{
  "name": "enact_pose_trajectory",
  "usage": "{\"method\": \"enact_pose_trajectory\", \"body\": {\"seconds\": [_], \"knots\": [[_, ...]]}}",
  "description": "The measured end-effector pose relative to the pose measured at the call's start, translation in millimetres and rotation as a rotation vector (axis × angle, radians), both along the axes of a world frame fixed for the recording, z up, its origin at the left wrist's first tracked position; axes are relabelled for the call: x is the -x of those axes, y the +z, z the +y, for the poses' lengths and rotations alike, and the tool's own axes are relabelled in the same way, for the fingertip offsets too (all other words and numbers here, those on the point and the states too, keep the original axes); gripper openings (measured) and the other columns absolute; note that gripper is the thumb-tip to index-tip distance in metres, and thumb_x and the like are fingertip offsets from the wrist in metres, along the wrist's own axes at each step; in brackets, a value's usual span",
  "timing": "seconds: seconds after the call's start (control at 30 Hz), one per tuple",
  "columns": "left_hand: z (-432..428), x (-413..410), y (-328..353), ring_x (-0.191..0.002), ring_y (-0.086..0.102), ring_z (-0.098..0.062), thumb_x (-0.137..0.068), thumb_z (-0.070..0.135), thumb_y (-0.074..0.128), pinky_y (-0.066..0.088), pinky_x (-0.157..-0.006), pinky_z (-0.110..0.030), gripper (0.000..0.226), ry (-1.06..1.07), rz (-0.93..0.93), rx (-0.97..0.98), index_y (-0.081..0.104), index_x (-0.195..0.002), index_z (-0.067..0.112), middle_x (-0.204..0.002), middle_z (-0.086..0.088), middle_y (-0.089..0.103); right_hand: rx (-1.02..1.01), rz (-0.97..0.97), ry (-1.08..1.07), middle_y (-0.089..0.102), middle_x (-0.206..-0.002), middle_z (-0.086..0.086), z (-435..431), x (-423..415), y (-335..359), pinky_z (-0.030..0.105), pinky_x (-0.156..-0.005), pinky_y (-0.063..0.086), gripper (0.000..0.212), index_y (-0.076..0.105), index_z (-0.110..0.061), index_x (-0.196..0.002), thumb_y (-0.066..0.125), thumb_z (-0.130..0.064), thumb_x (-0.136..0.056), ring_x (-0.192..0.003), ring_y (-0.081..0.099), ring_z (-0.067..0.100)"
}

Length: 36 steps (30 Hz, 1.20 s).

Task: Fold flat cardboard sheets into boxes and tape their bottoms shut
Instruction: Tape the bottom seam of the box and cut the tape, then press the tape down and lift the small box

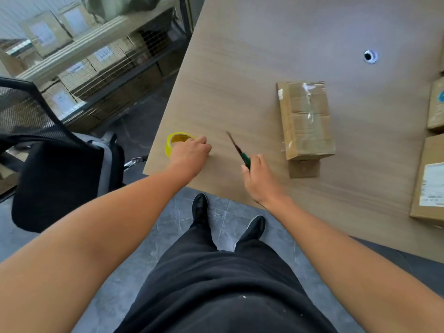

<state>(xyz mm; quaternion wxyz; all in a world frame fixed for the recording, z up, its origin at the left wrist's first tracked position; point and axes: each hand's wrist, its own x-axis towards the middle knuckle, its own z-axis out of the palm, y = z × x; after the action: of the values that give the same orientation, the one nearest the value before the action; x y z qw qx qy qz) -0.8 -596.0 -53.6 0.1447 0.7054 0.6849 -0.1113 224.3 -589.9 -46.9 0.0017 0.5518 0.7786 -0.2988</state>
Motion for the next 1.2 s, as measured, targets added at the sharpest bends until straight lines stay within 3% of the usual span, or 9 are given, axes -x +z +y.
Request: {"method": "enact_pose_trajectory", "body": {"seconds": [0.1,0.2,0.33,0.5,0.63,0.8,0.9,1.03,1.2], "knots": [[2.9,1.2,-2.3,-0.107,0.058,-0.031,-0.098,0.011,0.044,0.033,-0.066,-0.039,0.024,0.023,0.016,-0.021,0.063,-0.109,0.019,-0.113,-0.004,0.057,0.01,-0.062,-0.088,0.05,-0.122,0.015,6.3,39.7,-18.2,0.043,-0.081,0.042,0.033,0.048,-0.005,-0.125,0.041,-0.031,-0.106,-0.107,0.052,0.036],[5.6,-0.8,-7.9,-0.112,0.056,-0.032,-0.099,0.014,0.041,0.039,-0.077,-0.042,0.025,0.062,0.003,-0.016,0.058,-0.116,0.021,-0.118,-0.003,0.057,-0.024,-0.17,-0.21,0.043,-0.135,0.015,14.8,63.6,-35.3,0.047,-0.095,0.037,0.046,0.036,-0.012,-0.145,0.042,-0.033,-0.105,-0.12,0.044,0.036],[-1.4,2.8,-30.5,-0.123,0.046,-0.028,-0.104,0.023,0.041,0.037,-0.092,-0.044,0.047,0.168,-0.049,-0.027,0.032,-0.149,0.03,-0.134,0.002,0.05,-0.066,-0.264,-0.249,0.034,-0.147,0.014,18.3,77.7,-56.6,0.048,-0.099,0.033,0.059,0.02,-0.015,-0.156,0.041,-0.034,-0.105,-0.126,0.036,0.035],[-6.1,14.6,-38.5,-0.124,0.04,-0.029,-0.097,0.045,0.051,0.031,-0.099,-0.045,0.037,0.295,-0.143,-0.044,0.051,-0.129,0.028,-0.135,0.004,0.049,-0.064,-0.168,-0.262,0.029,-0.154,0.011,14.5,76.4,-45.7,0.049,-0.106,0.03,0.067,0.021,-0.016,-0.158,0.045,-0.041,-0.101,-0.132,0.03,0.034],[-2.9,5.3,-14.0,-0.124,0.043,-0.029,-0.096,0.052,0.049,0.032,-0.099,-0.043,0.044,0.263,-0.196,-0.101,0.056,-0.131,0.026,-0.136,0.005,0.054,-0.213,0.026,-0.246,0.042,-0.152,0.009,11.0,43.2,-11.9,0.049,-0.115,0.03,0.058,0.039,-0.011,-0.152,0.048,-0.034,-0.099,-0.142,0.03,0.033],[19.0,-62.7,16.9,-0.15,0.021,-0.025,-0.1,0.044,0.048,0.018,-0.119,-0.041,0.052,0.119,-0.492,-0.249,0.046,-0.146,0.02,-0.158,0.003,0.037,-0.331,0.075,-0.377,0.039,-0.157,0.009,21.0,-38.3,27.2,0.035,-0.124,0.016,0.056,0.04,-0.006,-0.151,0.045,-0.029,-0.1,-0.152,0.02,0.023],[42.4,-118.3,25.3,-0.155,0.0,-0.022,-0.104,0.04,0.042,0.004,-0.126,-0.041,0.062,0.127,-0.679,-0.252,0.025,-0.157,0.013,-0.167,-0.003,0.015,-0.314,0.067,-0.406,0.032,-0.161,0.01,41.2,-89.4,37.0,0.035,-0.124,0.015,0.056,0.034,-0.005,-0.154,0.049,-0.023,-0.103,-0.154,0.017,0.021],[61.4,-182.4,29.5,-0.153,-0.016,-0.012,-0.105,0.039,0.038,-0.007,-0.124,-0.03,0.073,0.352,-0.912,-0.181,-0.003,-0.16,0.016,-0.168,0.003,-0.015,-0.221,0.08,-0.368,0.023,-0.165,0.008,75.8,-135.8,34.5,0.031,-0.124,0.014,0.062,0.027,-0.009,-0.157,0.05,-0.029,-0.103,-0.153,0.016,0.018],[80.2,-236.3,4.8,-0.153,-0.005,-0.005,-0.103,0.043,0.045,0.006,-0.127,-0.038,0.081,0.653,-1.232,-0.069,-0.008,-0.16,0.023,-0.168,0.008,-0.011,0.017,0.282,-0.354,0.02,-0.165,0.01,108.7,-150.4,3.6,0.029,-0.123,0.015,0.079,0.016,-0.01,-0.159,0.051,-0.041,-0.096,-0.151,0.018,0.014]]}}
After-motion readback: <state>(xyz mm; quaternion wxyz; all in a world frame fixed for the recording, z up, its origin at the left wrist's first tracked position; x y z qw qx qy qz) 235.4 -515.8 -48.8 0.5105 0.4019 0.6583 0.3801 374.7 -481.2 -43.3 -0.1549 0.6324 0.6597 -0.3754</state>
